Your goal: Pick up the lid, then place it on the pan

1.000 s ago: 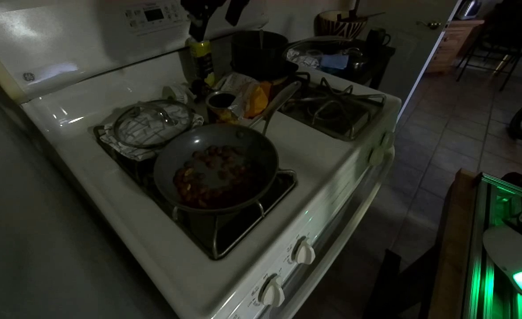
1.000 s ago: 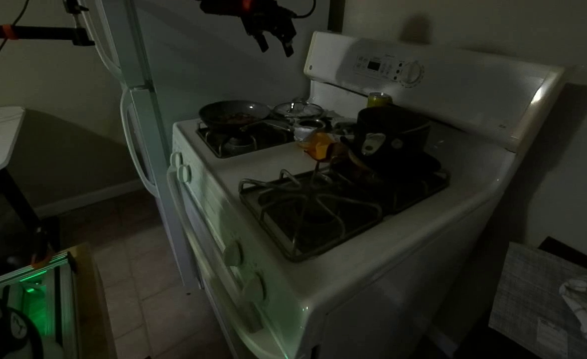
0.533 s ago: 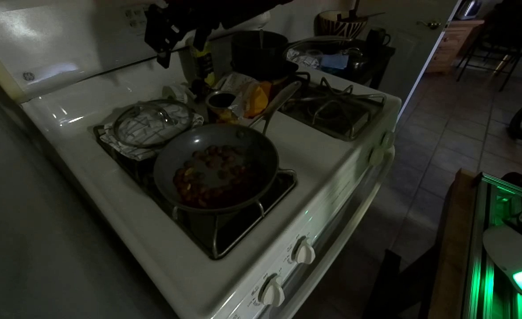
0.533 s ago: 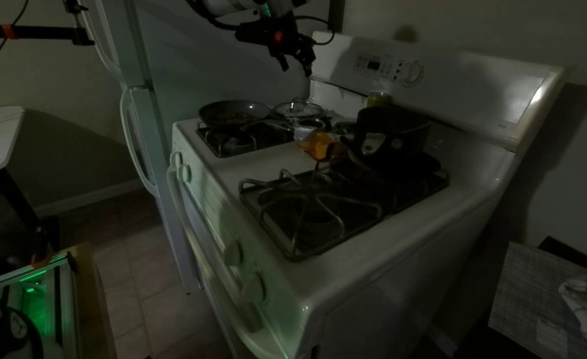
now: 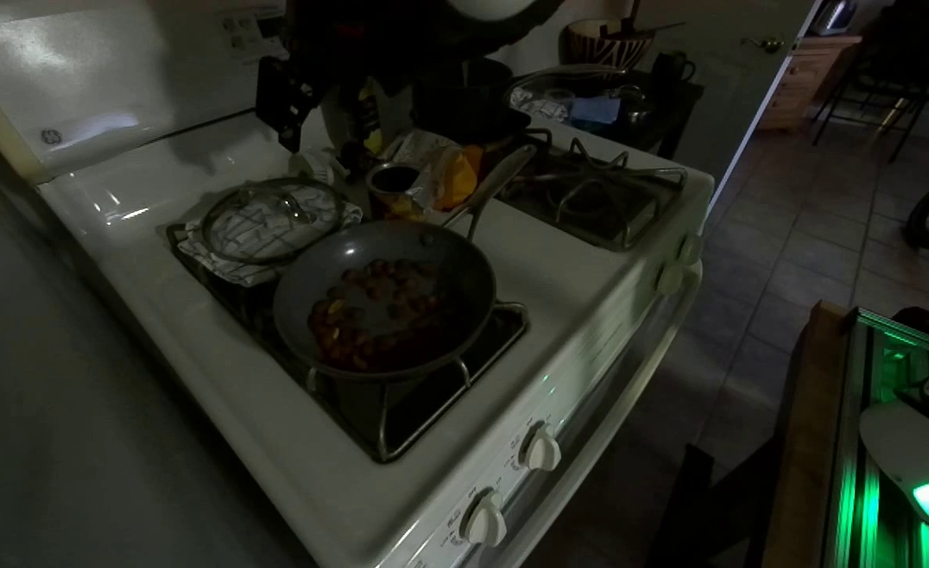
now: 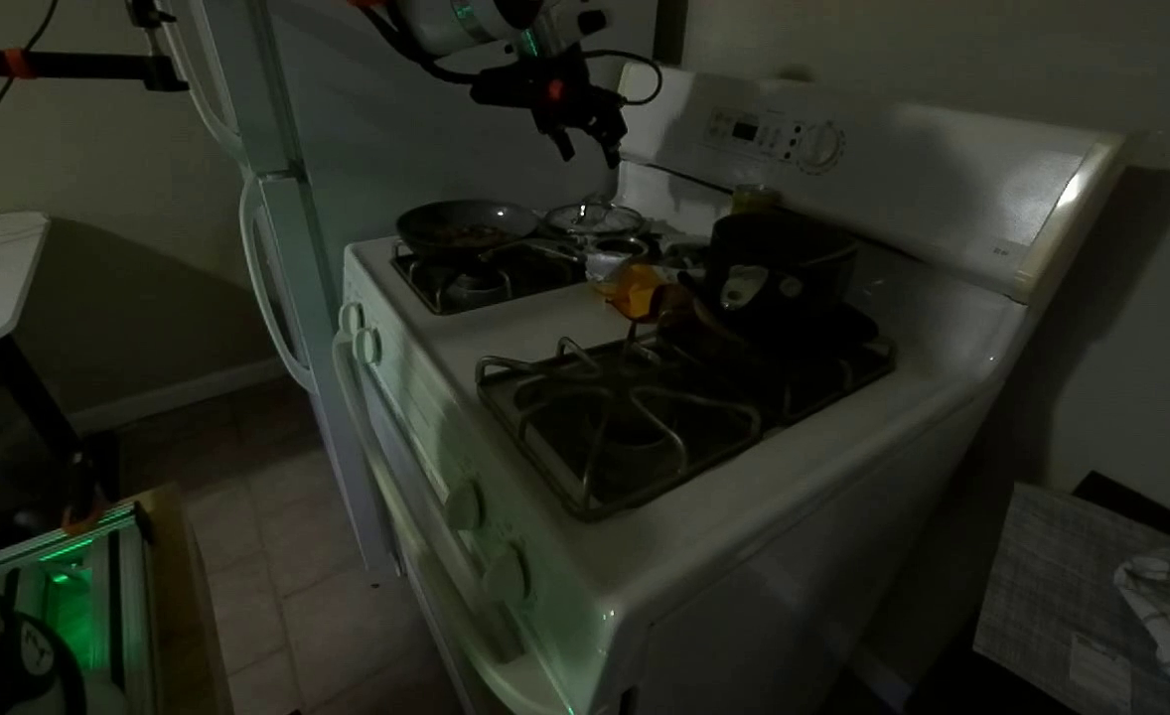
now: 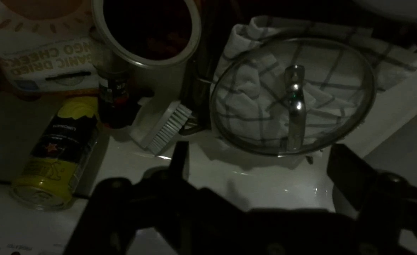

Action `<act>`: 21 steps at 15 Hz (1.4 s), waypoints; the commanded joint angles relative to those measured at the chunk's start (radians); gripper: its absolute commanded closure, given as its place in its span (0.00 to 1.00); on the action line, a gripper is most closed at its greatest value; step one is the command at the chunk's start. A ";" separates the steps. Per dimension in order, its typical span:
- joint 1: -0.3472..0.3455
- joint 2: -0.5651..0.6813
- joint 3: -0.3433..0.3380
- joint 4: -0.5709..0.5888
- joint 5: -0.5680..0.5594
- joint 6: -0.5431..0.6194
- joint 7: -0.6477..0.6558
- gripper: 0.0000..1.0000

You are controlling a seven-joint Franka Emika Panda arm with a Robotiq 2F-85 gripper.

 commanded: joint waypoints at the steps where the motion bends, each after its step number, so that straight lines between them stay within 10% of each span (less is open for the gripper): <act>1: 0.078 0.109 -0.056 0.105 -0.054 -0.050 0.047 0.00; 21: 0.011 0.314 0.017 0.365 0.261 -0.204 -0.322 0.33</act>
